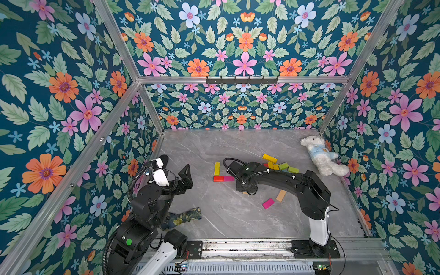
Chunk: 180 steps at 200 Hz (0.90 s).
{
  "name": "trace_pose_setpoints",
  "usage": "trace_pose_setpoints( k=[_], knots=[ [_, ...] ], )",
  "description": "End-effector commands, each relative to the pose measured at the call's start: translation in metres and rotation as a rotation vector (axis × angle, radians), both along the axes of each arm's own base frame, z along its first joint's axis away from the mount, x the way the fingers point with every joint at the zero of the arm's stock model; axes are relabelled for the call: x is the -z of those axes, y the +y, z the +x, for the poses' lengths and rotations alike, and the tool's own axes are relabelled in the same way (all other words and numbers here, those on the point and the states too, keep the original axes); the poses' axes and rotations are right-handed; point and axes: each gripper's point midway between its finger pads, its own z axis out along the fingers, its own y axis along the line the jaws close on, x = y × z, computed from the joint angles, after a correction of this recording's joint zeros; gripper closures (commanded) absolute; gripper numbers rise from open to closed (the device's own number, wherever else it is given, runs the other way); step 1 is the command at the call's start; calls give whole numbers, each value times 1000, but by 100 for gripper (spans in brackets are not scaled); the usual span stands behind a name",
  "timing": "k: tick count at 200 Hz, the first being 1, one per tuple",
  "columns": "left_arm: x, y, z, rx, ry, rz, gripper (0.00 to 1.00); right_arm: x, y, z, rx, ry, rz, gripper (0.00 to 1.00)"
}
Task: Assemble the letter h with building blocks
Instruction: Pick up the building block from the center of the board, then assemble the building block at the center of the board.
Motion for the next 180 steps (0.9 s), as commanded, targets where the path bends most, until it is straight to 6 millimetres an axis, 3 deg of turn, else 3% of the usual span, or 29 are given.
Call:
trace_pose_setpoints(
  k=[1, 24, 56, 112, 180],
  knots=[
    [-3, 3, -1, -14, -10, 5, 1, -3, 26, -17, -115, 25, -10, 70],
    [-4, 5, -2, -19, -14, 3, 1, 7, 70, -36, -191, 96, 14, 70],
    [-6, 7, -4, -20, -21, -1, 1, 21, 112, -39, -231, 121, 58, 69],
    [-10, 9, -8, -18, -29, -4, 1, 32, 137, -30, -189, 142, 91, 68],
    [-13, 13, -13, -24, -45, -10, 1, 40, 139, -19, -146, 164, 111, 67]
  ],
)
